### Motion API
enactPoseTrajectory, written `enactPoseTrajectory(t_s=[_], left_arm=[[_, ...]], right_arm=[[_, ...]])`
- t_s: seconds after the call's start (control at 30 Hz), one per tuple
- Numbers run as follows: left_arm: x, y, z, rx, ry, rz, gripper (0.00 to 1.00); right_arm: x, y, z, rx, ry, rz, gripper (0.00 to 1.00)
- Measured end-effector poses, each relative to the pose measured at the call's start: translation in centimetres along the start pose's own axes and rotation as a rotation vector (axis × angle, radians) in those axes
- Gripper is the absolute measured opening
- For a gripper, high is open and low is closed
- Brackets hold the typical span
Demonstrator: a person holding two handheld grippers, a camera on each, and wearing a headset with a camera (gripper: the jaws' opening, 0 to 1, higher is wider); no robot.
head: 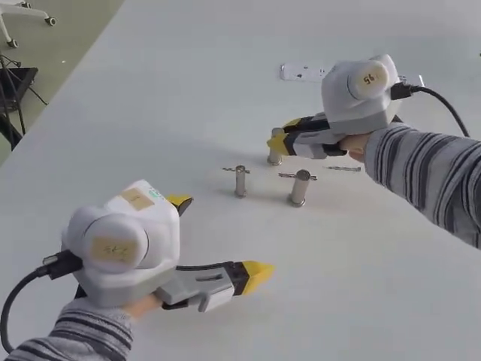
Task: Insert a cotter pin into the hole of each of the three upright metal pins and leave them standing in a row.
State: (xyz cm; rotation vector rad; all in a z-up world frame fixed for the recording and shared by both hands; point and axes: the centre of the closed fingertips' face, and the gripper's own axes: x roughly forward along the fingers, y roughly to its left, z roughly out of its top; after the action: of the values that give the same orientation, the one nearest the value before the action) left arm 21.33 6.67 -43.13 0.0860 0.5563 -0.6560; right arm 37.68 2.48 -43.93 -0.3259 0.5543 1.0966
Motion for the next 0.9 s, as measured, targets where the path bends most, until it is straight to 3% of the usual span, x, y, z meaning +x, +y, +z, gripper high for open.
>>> enactPoseTrajectory(t_s=[0.4,0.9], left_arm=[[-0.4,-0.2,0.1,0.001,0.004,0.004,0.85],[-0.3,-0.7,0.2,0.011,0.004,-0.008,0.85]], right_arm=[[-3.7,-1.5,-2.9,0.012,0.035,-0.041,0.08],[-7.6,-0.8,-5.2,0.042,0.05,-0.079,0.08]])
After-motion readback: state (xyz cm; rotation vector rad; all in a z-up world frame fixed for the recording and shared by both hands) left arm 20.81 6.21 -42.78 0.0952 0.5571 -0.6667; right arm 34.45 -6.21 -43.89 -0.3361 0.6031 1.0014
